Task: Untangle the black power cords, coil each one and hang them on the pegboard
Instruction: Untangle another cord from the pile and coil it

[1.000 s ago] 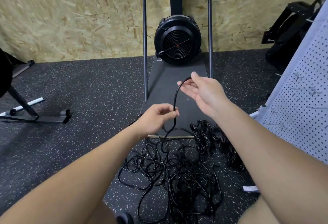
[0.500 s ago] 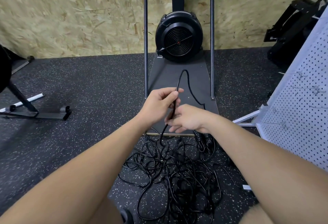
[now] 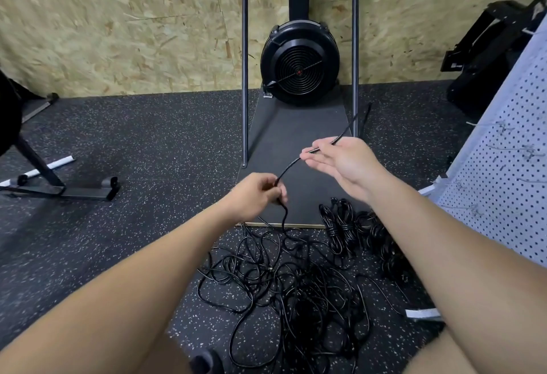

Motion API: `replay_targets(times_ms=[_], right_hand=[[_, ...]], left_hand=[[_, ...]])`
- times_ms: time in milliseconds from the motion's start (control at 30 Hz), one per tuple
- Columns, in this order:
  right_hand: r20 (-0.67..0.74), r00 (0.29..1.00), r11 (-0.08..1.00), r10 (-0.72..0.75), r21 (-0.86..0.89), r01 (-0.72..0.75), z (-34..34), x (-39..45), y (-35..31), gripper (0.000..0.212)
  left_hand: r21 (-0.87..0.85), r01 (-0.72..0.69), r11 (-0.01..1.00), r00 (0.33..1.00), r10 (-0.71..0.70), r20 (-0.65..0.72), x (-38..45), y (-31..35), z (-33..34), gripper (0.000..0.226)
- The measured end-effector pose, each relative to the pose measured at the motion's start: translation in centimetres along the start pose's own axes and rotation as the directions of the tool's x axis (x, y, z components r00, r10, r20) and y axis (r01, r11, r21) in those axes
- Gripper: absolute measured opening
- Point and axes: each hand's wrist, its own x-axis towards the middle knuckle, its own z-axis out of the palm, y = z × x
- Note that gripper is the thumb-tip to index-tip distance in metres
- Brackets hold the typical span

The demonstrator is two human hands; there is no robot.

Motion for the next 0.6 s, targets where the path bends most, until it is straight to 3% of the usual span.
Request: replay_targets(times_ms=[100, 200, 300, 367, 500, 600], right_hand=[[-0.026, 0.998, 0.994, 0.062, -0.083, -0.064, -0.1, 0.0, 0.4, 0.028], [-0.007, 0.999, 0.848, 0.037, -0.529, -0.035, 0.0, -0.8, 0.7, 0.017], [0.050, 0.988, 0.628, -0.149, -0.766, 0.133, 1.0, -1.7, 0.7, 0.012], [0.084, 0.972, 0.584, -0.221, -0.787, 0.201, 1.5, -2.0, 0.7, 0.006], [0.227, 0.958, 0.467, -0.176, -0.837, 0.284, 1.5, -2.0, 1.0, 0.029], [0.293, 0.946, 0.356, -0.140, -0.876, 0.324, 1.2, -2.2, 1.0, 0.006]], left_hand=[[-0.007, -0.047, 0.999, 0.981, 0.045, -0.191, 0.4, 0.7, -0.5, 0.013], [-0.069, -0.098, 0.993, 0.945, 0.071, -0.319, 0.5, 1.9, -0.7, 0.011], [-0.047, -0.118, 0.992, 0.955, 0.101, -0.280, 0.5, 2.6, -0.4, 0.011], [-0.052, -0.135, 0.989, 0.965, 0.120, -0.233, 0.4, 2.5, -0.1, 0.012], [-0.114, -0.164, 0.980, 0.974, 0.142, -0.175, 0.2, 2.1, 0.1, 0.013], [-0.178, -0.189, 0.966, 0.979, 0.171, -0.112, -0.2, 2.4, -0.2, 0.010]])
